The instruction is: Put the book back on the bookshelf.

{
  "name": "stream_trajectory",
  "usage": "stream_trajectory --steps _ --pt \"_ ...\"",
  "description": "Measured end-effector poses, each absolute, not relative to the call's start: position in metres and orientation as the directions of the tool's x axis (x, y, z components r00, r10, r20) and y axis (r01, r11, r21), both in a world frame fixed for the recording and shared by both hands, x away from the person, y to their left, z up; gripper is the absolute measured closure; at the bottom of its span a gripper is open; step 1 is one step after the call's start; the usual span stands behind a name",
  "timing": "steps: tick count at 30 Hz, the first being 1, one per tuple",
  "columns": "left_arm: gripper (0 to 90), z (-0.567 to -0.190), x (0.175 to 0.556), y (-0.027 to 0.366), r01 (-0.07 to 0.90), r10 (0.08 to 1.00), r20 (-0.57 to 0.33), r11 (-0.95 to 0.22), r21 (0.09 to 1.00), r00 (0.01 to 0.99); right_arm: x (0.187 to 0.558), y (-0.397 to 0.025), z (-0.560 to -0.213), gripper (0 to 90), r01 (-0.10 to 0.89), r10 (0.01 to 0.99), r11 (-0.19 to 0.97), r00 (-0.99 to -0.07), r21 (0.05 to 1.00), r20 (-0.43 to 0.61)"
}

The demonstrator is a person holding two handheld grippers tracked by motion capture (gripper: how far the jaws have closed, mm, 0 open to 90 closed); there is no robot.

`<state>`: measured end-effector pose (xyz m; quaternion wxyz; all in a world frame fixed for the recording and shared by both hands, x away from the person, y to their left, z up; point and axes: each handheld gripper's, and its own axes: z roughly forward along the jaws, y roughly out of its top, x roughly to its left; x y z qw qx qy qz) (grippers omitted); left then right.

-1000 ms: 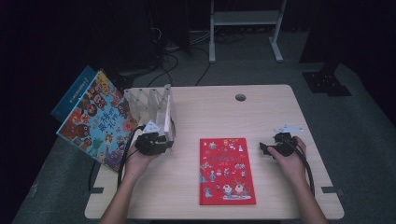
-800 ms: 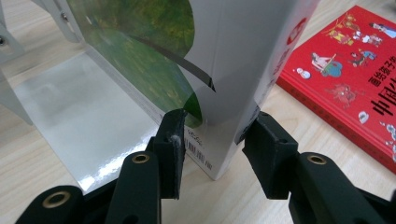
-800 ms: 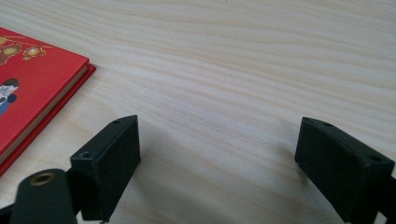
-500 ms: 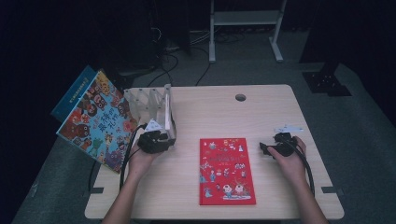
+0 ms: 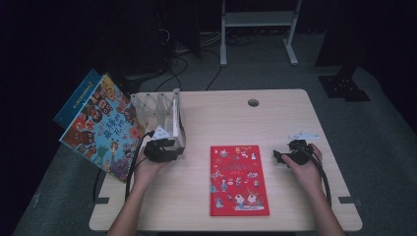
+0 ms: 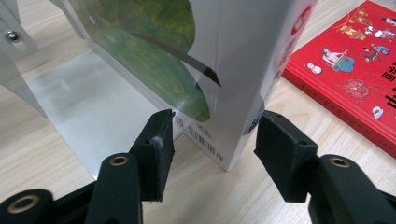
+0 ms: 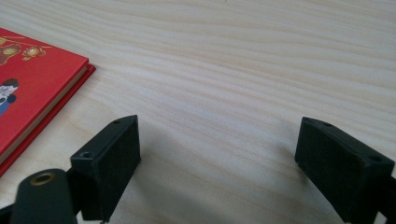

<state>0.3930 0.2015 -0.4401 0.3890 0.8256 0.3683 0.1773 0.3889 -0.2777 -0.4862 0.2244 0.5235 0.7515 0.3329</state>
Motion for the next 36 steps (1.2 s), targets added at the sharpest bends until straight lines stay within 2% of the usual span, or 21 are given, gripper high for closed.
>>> stream_trajectory --steps 12,22,25,27,32,36 --pt "21.5 -0.439 0.375 0.210 0.456 0.704 -0.002 -0.458 0.763 0.710 0.389 -0.278 -0.486 12.9 0.637 0.936 0.230 -0.351 0.735 0.011" --pt "3.9 -0.450 0.347 0.201 0.434 0.644 0.043 -0.561 0.705 0.763 0.389 -0.278 -0.486 12.9 0.638 0.936 0.230 -0.351 0.735 0.012" --pt "1.7 -0.454 0.340 0.196 0.430 0.626 0.040 -0.579 0.693 0.779 0.388 -0.278 -0.486 13.5 0.637 0.936 0.230 -0.351 0.736 0.011" --pt "0.0 -0.456 0.336 0.192 0.421 0.617 0.051 -0.593 0.687 0.785 0.387 -0.278 -0.486 19.4 0.634 0.936 0.228 -0.352 0.739 0.013" --pt "0.0 -0.460 0.335 0.182 0.401 0.568 0.025 -0.610 0.683 0.822 0.379 -0.274 -0.475 47.0 0.640 0.921 0.237 -0.388 0.731 0.041" --pt "0.0 -0.463 0.334 0.178 0.375 0.538 0.034 -0.629 0.681 0.842 0.374 -0.267 -0.468 50.7 0.672 0.889 0.220 -0.437 0.707 0.138"
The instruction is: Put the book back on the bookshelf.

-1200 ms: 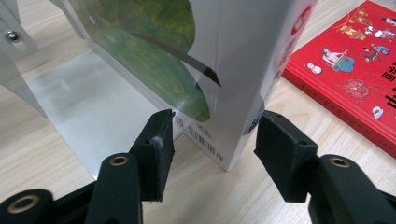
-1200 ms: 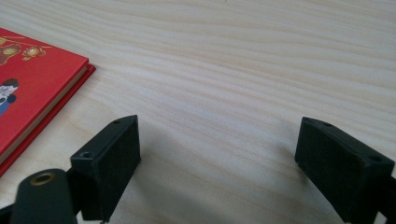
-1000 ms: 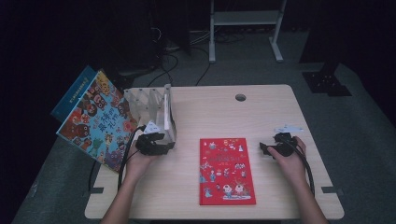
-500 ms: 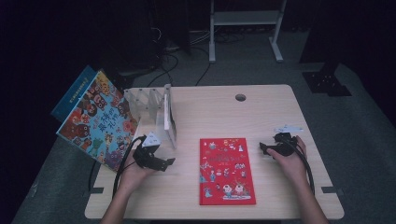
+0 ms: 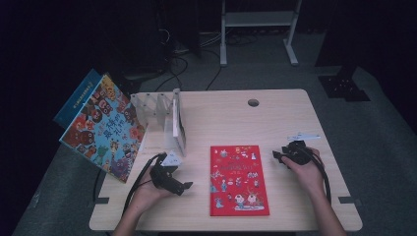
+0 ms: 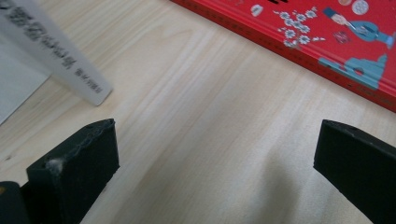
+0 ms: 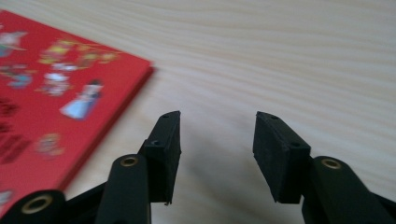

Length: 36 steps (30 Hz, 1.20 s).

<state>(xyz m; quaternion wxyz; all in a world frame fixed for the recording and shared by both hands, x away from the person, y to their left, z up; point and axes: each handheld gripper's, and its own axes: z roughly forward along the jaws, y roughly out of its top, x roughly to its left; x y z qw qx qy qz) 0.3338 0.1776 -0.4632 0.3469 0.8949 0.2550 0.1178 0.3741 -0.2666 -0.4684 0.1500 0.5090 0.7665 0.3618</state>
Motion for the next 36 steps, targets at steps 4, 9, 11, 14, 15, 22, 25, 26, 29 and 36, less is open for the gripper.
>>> stream_trajectory --steps 4,9,11,14,15,22,25,26,29,36 --pt "0.0 -0.464 0.334 0.176 0.367 0.526 0.028 -0.629 0.685 0.850 0.370 -0.256 -0.464 54.2 0.681 0.856 0.245 -0.486 0.690 0.176" --pt "0.0 -0.466 0.332 0.171 0.355 0.504 0.020 -0.635 0.686 0.863 0.364 -0.242 -0.464 60.9 0.723 0.802 0.264 -0.532 0.638 0.271" --pt "0.0 -0.467 0.331 0.167 0.348 0.492 0.021 -0.644 0.682 0.871 0.362 -0.238 -0.464 63.5 0.725 0.785 0.279 -0.550 0.630 0.285" --pt "0.0 -0.469 0.330 0.161 0.335 0.475 0.025 -0.657 0.676 0.880 0.360 -0.231 -0.465 66.2 0.734 0.768 0.296 -0.563 0.611 0.304" --pt "0.0 -0.469 0.329 0.160 0.331 0.469 0.026 -0.660 0.675 0.883 0.360 -0.229 -0.466 67.0 0.735 0.763 0.300 -0.568 0.608 0.310" --pt "0.0 -0.472 0.326 0.149 0.311 0.444 0.030 -0.673 0.671 0.895 0.363 -0.221 -0.465 68.7 0.732 0.772 0.299 -0.562 0.612 0.296" --pt "0.0 -0.472 0.325 0.146 0.304 0.438 0.034 -0.677 0.670 0.898 0.367 -0.213 -0.465 68.5 0.726 0.771 0.303 -0.568 0.618 0.289" --pt "0.0 -0.472 0.324 0.145 0.303 0.435 0.034 -0.678 0.670 0.900 0.369 -0.210 -0.465 68.4 0.723 0.770 0.307 -0.571 0.619 0.285" --pt "0.0 -0.473 0.324 0.142 0.299 0.428 0.032 -0.679 0.670 0.903 0.376 -0.201 -0.465 67.5 0.719 0.774 0.313 -0.572 0.620 0.272" --pt "0.0 -0.477 0.322 0.134 0.287 0.412 0.033 -0.689 0.666 0.911 0.393 -0.178 -0.462 67.5 0.709 0.769 0.341 -0.588 0.618 0.250"
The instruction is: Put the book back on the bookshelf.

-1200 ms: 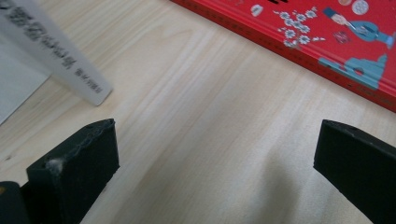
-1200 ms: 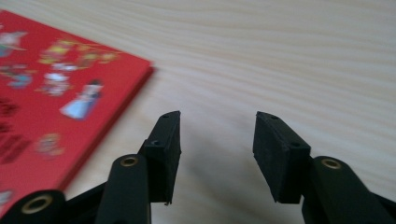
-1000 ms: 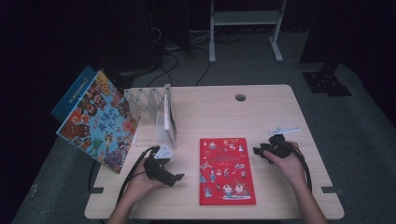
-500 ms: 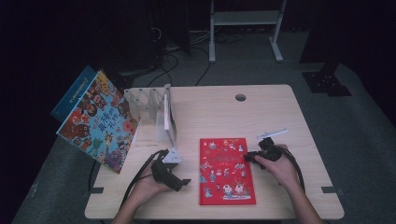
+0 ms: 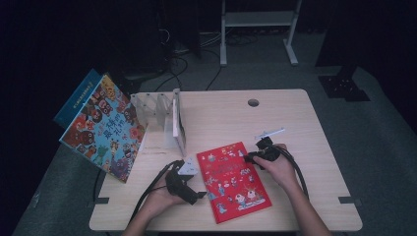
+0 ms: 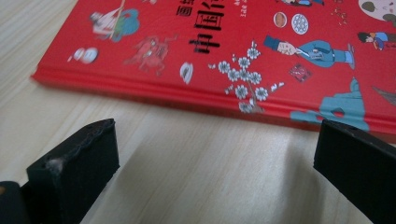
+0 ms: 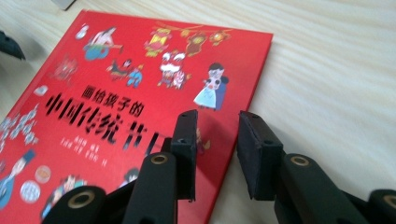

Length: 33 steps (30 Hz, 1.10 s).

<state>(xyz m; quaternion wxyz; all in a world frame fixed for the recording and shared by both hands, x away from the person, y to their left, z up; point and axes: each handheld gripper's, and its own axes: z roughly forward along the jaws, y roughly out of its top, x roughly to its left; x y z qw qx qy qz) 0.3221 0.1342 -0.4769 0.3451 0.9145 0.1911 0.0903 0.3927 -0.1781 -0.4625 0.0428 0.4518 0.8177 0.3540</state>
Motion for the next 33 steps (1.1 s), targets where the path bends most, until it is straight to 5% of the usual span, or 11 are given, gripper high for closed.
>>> stream_trajectory --steps 23,33 --pt "0.0 -0.482 0.341 0.134 0.300 0.439 0.008 -0.628 0.718 0.899 0.421 -0.159 -0.464 67.5 0.700 0.777 0.325 -0.581 0.636 0.242" --pt "0.0 -0.481 0.330 0.129 0.298 0.422 0.012 -0.660 0.690 0.906 0.422 -0.162 -0.449 64.8 0.725 0.756 0.425 -0.614 0.542 0.227"
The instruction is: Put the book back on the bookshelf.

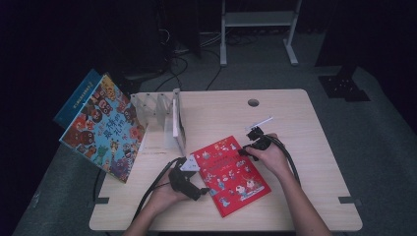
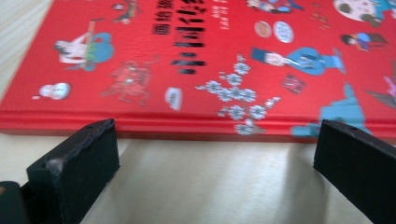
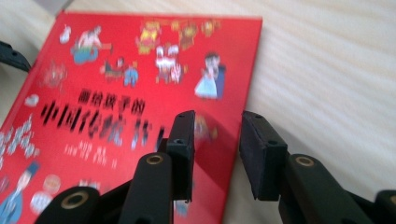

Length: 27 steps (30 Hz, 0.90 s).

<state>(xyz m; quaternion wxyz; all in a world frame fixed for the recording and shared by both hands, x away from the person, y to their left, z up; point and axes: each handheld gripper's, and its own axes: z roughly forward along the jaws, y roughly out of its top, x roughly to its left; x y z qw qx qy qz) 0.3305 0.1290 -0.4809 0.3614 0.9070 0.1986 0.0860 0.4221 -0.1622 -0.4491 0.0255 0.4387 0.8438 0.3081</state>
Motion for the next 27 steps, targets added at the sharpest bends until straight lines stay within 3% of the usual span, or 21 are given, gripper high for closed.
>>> stream_trajectory --steps 8,16,27 --pt "0.0 -0.483 0.322 0.130 0.296 0.421 0.012 -0.656 0.694 0.907 0.410 -0.170 -0.438 62.7 0.754 0.731 0.487 -0.628 0.441 0.266" --pt "0.0 -0.484 0.321 0.130 0.288 0.423 0.021 -0.652 0.701 0.906 0.413 -0.174 -0.443 68.6 0.813 0.746 0.476 -0.575 0.334 0.337" --pt "0.0 -0.484 0.322 0.129 0.295 0.434 0.021 -0.648 0.702 0.901 0.426 -0.171 -0.448 65.3 0.827 0.742 0.484 -0.561 0.286 0.367"
